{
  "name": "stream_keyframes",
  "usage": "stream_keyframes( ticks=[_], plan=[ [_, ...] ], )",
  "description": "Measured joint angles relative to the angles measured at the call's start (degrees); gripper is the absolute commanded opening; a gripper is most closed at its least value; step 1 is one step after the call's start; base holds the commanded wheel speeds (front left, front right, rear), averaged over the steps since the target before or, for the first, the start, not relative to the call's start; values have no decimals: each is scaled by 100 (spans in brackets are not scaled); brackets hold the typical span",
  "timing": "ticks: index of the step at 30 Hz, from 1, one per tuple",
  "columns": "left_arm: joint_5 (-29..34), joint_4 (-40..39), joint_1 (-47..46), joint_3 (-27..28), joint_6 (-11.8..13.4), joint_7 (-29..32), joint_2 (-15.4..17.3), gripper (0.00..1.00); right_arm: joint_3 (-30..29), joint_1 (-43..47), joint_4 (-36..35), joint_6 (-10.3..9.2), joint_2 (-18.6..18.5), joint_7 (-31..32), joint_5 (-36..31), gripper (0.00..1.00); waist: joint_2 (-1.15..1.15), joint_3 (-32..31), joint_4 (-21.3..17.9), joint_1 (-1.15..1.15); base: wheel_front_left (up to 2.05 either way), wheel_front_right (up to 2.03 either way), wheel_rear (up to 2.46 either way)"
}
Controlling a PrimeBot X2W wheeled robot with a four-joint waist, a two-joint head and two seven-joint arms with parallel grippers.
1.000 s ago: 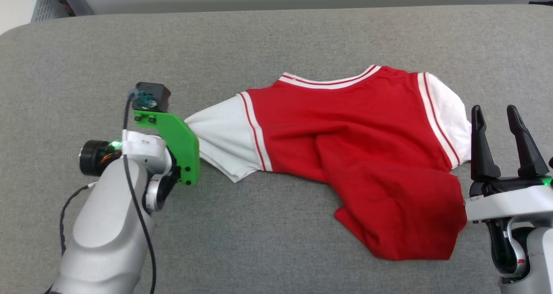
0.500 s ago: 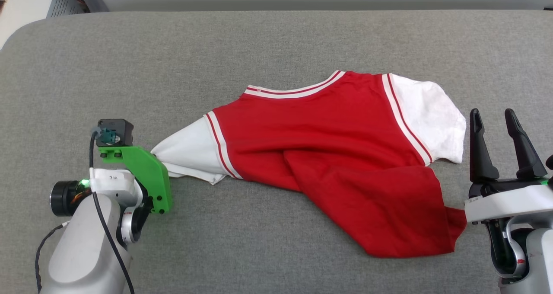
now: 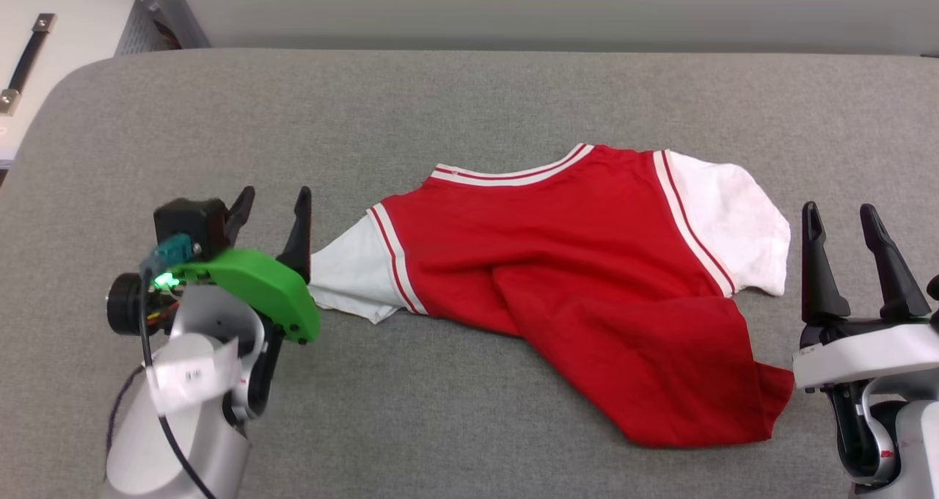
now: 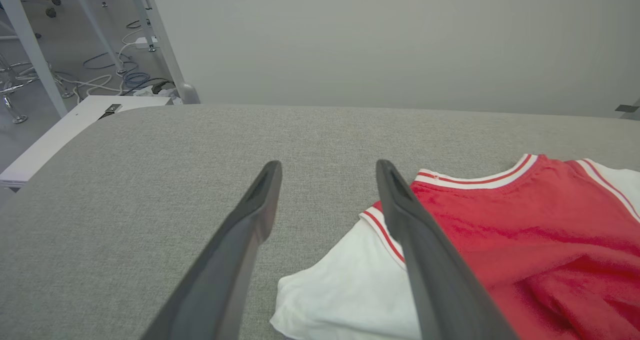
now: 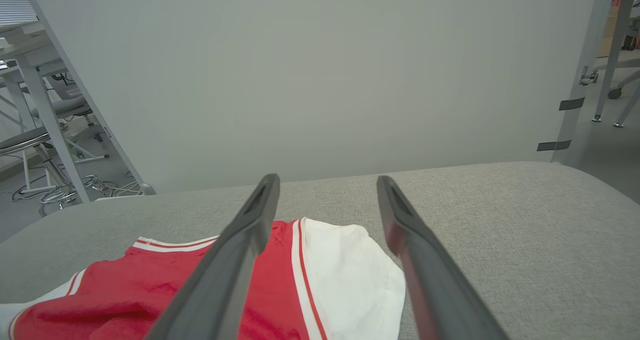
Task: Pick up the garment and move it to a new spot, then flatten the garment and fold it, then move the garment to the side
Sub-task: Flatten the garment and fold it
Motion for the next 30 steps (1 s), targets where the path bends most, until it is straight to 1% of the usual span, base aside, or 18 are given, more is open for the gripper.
stream_keyframes(
  ticks=[2, 4, 7, 10, 14, 19, 24, 26, 27, 29, 30],
  plan=[
    [19, -104, 145, -34, -90, -378, -35, 100, -16, 43, 8, 0, 11, 1, -16, 100, 0, -73, 28, 0, 0, 0, 0],
    [192, -202, 341, -92, -110, -802, -11, 100, -33, 94, 12, 0, 29, 33, -32, 100, 0, -151, 58, 0, 0, 0, 0],
    [265, -304, 617, -119, -132, -1355, -18, 100, -37, 112, 7, 0, 49, 52, -38, 100, 0, -249, 92, 0, 0, 0, 0],
    [315, -452, 910, -170, -170, -1691, -92, 100, -47, 167, -2, 0, 63, 59, -38, 100, 0, -331, 112, 0, 0, 0, 0],
    [394, -732, 1288, -191, -154, -1833, -357, 100, -83, 269, 1, 0, 93, 98, -38, 100, 0, -413, 129, 0, 0, 0, 0],
    [524, -1027, 1574, -58, -141, -1848, -657, 100, -102, 325, 8, 0, 120, 102, -38, 100, 0, -437, 128, 0, 0, 0, 0],
    [728, -1139, 1601, 78, -309, -1848, -816, 100, -98, 325, 8, 0, 85, 269, -64, 100, 0, -385, 134, 0, 0, 0, 0],
    [798, -1147, 1599, 143, -366, -1848, -849, 100, -81, 322, 0, 0, -31, 445, -96, 100, 0, -336, 144, 0, 0, 0, 0],
    [821, -1158, 1597, 185, -372, -1848, -871, 100, -65, 315, 3, 0, -120, 630, -94, 100, 0, -308, 152, 0, 0, 0, 0],
    [845, -1174, 1597, 252, -419, -1848, -905, 100, 35, 291, 20, 0, -322, 1116, -79, 100, 0, -246, 169, 0, 0, 0, 0],
    [877, -1180, 1597, 270, -425, -1848, -926, 100, 105, 260, 48, 0, -430, 1485, -47, 100, 0, -210, 182, 0, 0, 0, 0]
  ],
)
